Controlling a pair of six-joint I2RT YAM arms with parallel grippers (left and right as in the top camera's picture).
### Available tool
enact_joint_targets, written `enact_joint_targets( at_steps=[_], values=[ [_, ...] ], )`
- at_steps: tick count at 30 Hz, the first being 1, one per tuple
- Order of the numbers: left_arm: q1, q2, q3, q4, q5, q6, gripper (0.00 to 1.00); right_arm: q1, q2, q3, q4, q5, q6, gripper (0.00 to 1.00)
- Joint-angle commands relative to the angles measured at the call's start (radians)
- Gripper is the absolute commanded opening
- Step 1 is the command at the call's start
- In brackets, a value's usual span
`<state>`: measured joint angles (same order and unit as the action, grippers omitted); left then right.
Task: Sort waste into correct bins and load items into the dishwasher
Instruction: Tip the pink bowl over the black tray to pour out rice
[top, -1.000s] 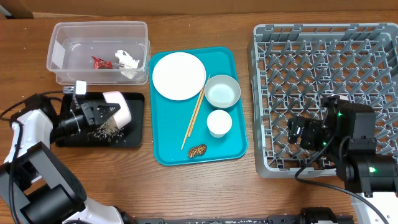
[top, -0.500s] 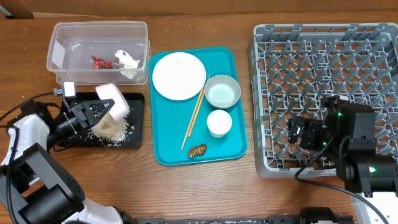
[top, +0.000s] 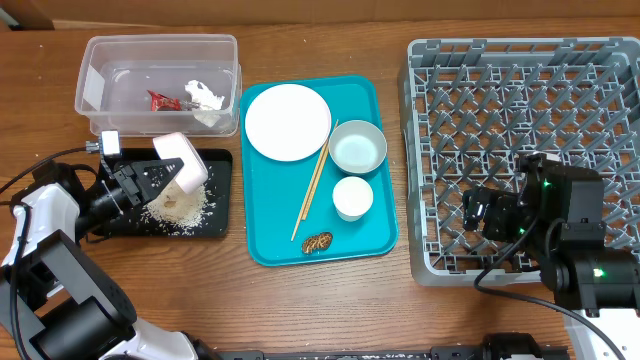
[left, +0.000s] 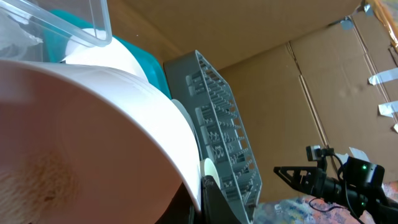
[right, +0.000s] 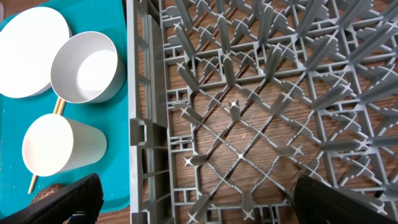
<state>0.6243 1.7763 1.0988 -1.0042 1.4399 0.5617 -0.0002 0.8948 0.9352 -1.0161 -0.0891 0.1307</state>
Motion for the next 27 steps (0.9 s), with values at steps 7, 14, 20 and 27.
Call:
enact_joint_targets(
  at_steps=[7, 14, 20, 27],
  values=[
    [0.006, -0.021, -0.007, 0.130, -0.169, -0.309, 0.04, -0.004, -0.007, 0.029, 0.003, 0.002, 0.000, 1.00],
    [0.006, -0.021, -0.006, 0.130, 0.137, -0.156, 0.04, -0.004, -0.007, 0.029, -0.005, 0.002, 0.001, 1.00],
    [0.006, -0.017, -0.006, 0.156, -0.047, -0.272, 0.04, -0.004, -0.007, 0.029, -0.010, 0.002, 0.000, 1.00],
    [0.005, -0.017, -0.006, 0.117, 0.129, -0.183, 0.04, -0.004, -0.007, 0.029, -0.008, 0.002, 0.000, 1.00]
  ],
)
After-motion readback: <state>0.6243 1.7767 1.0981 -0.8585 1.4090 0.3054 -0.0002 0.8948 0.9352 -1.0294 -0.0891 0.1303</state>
